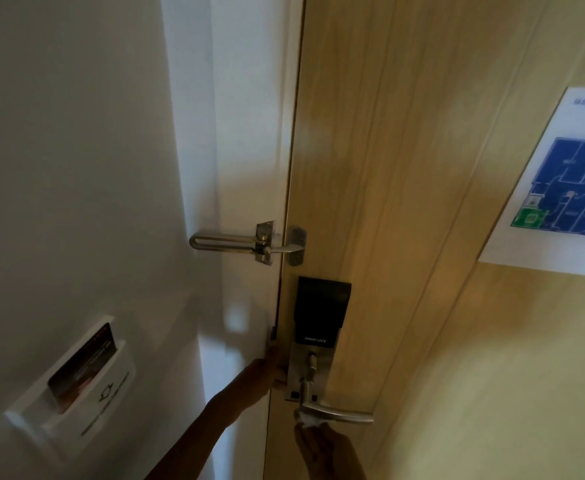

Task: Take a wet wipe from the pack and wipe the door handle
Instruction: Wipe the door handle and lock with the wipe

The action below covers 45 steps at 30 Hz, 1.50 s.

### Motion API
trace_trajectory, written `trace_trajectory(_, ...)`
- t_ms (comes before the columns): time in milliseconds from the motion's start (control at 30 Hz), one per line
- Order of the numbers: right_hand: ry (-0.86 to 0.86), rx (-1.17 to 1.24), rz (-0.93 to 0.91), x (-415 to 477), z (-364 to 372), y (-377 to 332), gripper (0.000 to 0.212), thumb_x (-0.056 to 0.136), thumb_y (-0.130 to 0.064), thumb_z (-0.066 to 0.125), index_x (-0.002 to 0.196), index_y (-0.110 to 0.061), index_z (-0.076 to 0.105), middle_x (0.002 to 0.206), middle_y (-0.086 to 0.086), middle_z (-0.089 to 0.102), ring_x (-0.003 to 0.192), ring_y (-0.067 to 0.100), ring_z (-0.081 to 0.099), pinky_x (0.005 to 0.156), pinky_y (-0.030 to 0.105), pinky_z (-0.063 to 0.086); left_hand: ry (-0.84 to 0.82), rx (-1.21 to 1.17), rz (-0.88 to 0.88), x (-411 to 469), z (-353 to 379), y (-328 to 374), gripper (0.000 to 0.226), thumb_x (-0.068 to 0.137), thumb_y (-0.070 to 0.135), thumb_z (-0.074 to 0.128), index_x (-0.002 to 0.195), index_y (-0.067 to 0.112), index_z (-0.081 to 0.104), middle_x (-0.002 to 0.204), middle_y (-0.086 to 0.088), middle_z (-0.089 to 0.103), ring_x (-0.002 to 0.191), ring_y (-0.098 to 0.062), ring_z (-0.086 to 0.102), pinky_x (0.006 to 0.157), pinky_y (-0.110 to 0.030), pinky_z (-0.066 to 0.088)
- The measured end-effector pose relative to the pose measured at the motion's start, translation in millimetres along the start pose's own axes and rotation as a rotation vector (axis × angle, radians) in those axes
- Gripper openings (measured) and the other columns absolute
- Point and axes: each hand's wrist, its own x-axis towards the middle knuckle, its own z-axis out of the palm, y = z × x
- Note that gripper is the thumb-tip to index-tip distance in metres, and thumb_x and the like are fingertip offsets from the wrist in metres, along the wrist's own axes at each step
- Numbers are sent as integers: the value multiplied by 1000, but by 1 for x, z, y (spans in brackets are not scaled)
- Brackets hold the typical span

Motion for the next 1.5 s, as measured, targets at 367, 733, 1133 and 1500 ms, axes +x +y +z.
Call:
trace_trajectory(367,332,-304,-608,-14,-46,-56,27,92,-14,61,113,3,66,76,12,71,80,29,67,79,37,58,76,38,5,2,0,-9,111,49,98,14,107,20,68,111,-3,71,103,-14,64,91,-32,46)
trace_trajectory(733,525,-1145,-1120,-32,-44,-47,17,87,-24,67,97,-17,77,80,1,76,70,14,63,76,23,44,38,41,42,-2,4,-5,63,84,72,15,87,33,64,103,4,72,101,-11,65,105,-42,42)
trace_trajectory(1133,256,-1764,-1267,-20,20,10,18,90,-14,62,106,-16,70,100,6,75,99,18,69,95,37,49,-6,-4,2,-1,2,-10,63,89,67,15,93,30,67,107,3,71,101,-9,59,98,-33,39)
trace_trajectory(1500,-70,-1900,-1472,-21,-41,-46,31,86,-13,69,113,-27,67,112,-4,71,101,13,67,88,31,55,33,21,-33,0,0,-12,95,63,89,19,116,23,63,116,-2,69,106,-19,63,82,-30,48)
